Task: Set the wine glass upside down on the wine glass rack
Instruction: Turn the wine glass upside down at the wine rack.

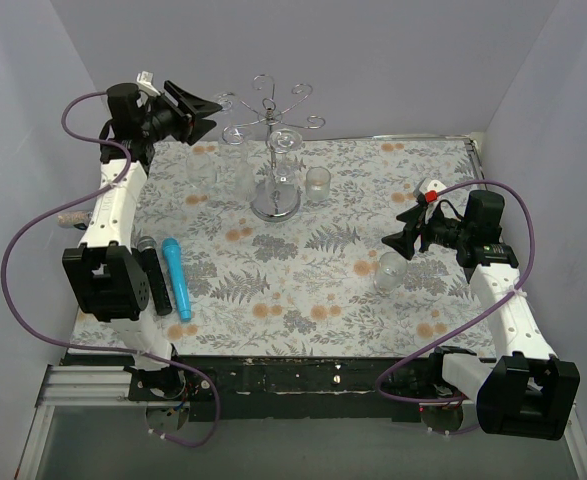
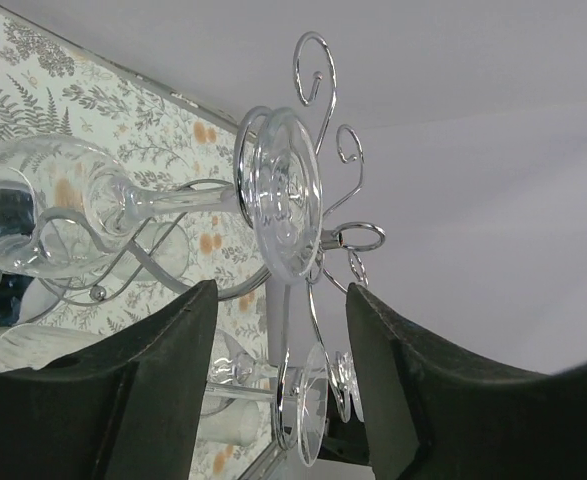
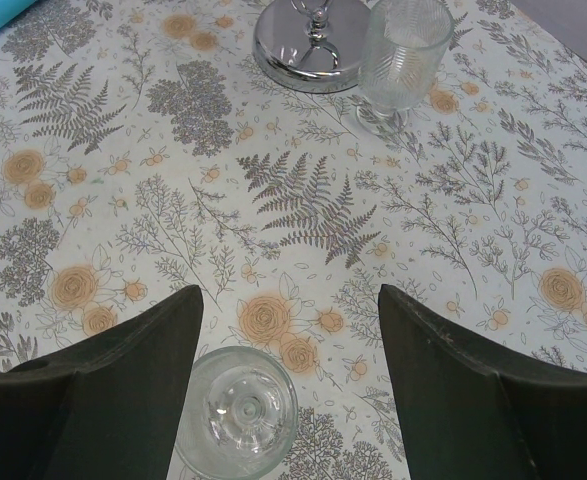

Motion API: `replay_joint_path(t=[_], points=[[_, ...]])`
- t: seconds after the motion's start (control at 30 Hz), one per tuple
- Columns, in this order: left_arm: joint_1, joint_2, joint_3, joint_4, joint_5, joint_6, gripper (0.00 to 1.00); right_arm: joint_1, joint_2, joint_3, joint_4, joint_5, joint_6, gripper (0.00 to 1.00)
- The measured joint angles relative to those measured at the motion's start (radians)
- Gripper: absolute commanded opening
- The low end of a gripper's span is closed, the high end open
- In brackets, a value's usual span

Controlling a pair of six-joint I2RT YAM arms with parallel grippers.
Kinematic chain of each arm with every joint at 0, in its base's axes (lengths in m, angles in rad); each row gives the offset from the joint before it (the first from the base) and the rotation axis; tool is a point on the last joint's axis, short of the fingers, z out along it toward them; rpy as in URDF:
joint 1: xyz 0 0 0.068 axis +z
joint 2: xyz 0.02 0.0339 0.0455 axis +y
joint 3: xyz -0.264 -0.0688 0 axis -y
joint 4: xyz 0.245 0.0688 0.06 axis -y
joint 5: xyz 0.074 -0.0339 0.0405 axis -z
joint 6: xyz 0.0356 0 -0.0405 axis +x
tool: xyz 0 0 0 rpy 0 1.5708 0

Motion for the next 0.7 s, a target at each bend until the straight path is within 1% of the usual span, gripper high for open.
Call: replay_joint_path(t=[0.2, 0.27, 0.4, 0.6, 0.7], points=[[0.001, -0.080, -0.061, -0.016, -0.049, 0.042, 0.65, 0.000, 0.000, 0.000, 0.000, 0.000, 0.000, 0.79], [0.002, -0.111, -0.075, -0.027, -0.073, 0.062, 0.70, 0.000, 0.000, 0.000, 0.000, 0.000, -0.001, 0.79], [0.002, -0.191, -0.113, -0.042, -0.136, 0.117, 0.80, 0.000, 0.000, 0.000, 0.000, 0.000, -0.004, 0.79], [0.003, -0.376, -0.224, -0.074, -0.233, 0.219, 0.98, -0.002, 0.000, 0.000, -0.004, -0.007, -0.024, 0.78], [0.005, -0.455, -0.269, -0.100, -0.279, 0.282, 0.98, -0.011, 0.004, 0.000, -0.011, -0.021, -0.035, 0.77]])
